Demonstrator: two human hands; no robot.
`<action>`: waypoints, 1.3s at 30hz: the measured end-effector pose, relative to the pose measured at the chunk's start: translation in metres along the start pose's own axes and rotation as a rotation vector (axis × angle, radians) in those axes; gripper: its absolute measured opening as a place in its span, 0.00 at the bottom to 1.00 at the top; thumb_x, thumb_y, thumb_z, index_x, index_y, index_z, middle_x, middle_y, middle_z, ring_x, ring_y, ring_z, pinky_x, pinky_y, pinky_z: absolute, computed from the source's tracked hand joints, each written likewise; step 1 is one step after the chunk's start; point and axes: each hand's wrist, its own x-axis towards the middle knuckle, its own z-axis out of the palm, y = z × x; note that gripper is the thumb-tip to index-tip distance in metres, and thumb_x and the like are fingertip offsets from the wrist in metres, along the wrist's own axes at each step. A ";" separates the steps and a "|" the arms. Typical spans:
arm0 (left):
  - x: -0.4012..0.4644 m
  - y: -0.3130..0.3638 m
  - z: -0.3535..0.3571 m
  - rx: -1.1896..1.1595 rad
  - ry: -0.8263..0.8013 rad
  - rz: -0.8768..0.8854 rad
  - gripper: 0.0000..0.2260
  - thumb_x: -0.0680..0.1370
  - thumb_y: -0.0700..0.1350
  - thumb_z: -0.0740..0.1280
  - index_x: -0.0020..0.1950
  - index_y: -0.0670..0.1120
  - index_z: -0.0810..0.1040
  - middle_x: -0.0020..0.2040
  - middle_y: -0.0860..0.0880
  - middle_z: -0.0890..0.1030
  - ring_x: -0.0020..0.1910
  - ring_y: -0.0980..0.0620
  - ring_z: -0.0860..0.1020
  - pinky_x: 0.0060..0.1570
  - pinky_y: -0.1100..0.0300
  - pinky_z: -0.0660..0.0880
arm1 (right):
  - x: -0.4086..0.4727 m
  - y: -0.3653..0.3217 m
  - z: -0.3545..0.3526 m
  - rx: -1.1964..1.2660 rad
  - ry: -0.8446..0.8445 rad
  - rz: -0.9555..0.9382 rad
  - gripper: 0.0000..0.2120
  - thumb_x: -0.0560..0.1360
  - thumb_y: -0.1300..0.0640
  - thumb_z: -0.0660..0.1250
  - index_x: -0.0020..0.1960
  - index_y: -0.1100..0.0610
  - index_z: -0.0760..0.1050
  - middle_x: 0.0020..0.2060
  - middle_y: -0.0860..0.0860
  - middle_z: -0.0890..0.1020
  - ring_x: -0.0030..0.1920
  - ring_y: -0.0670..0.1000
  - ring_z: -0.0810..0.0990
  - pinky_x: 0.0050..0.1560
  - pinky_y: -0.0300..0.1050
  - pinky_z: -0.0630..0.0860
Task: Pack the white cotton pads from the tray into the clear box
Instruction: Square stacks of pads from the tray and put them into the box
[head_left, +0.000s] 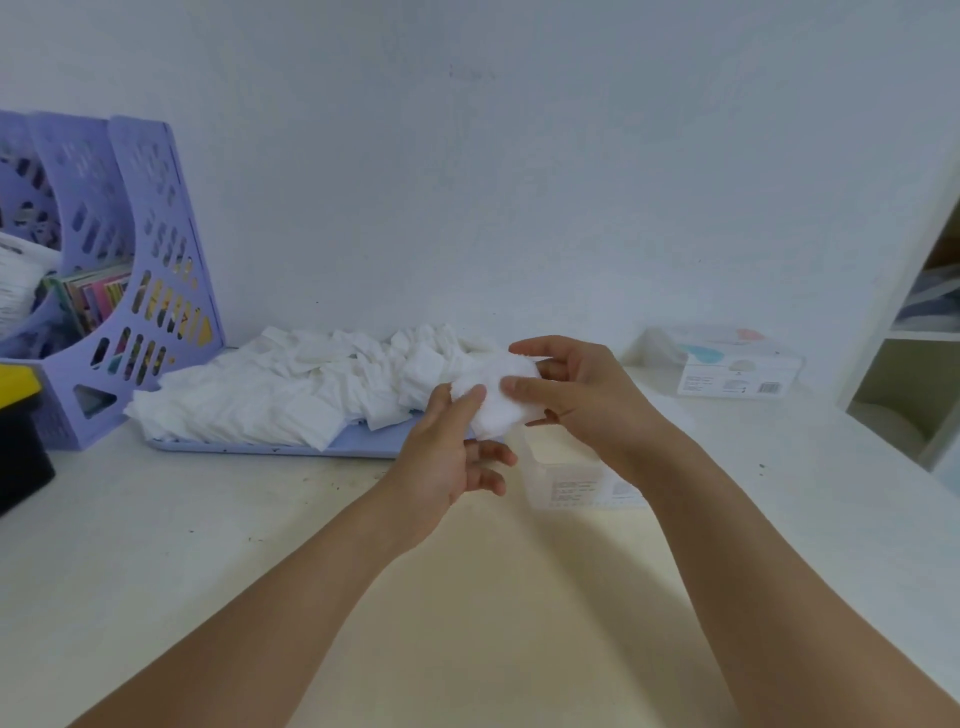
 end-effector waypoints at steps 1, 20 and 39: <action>0.002 -0.003 0.001 0.024 0.023 0.002 0.10 0.85 0.49 0.58 0.64 0.47 0.71 0.44 0.44 0.77 0.31 0.51 0.76 0.26 0.58 0.72 | 0.000 0.000 0.001 -0.031 -0.011 -0.004 0.16 0.77 0.59 0.73 0.64 0.57 0.78 0.51 0.55 0.87 0.53 0.55 0.86 0.52 0.48 0.84; 0.015 -0.030 -0.016 1.125 -0.256 0.620 0.09 0.77 0.55 0.71 0.50 0.51 0.80 0.53 0.60 0.75 0.45 0.54 0.75 0.46 0.54 0.76 | 0.016 0.017 -0.026 -0.688 0.308 0.053 0.22 0.66 0.53 0.81 0.56 0.52 0.75 0.47 0.52 0.79 0.41 0.53 0.82 0.42 0.50 0.82; 0.019 -0.032 -0.014 1.120 -0.282 0.647 0.10 0.79 0.49 0.71 0.42 0.55 0.71 0.47 0.60 0.71 0.42 0.52 0.73 0.43 0.60 0.72 | 0.036 0.049 -0.035 -1.341 0.070 0.334 0.35 0.71 0.43 0.73 0.74 0.49 0.65 0.69 0.53 0.70 0.71 0.59 0.67 0.68 0.61 0.64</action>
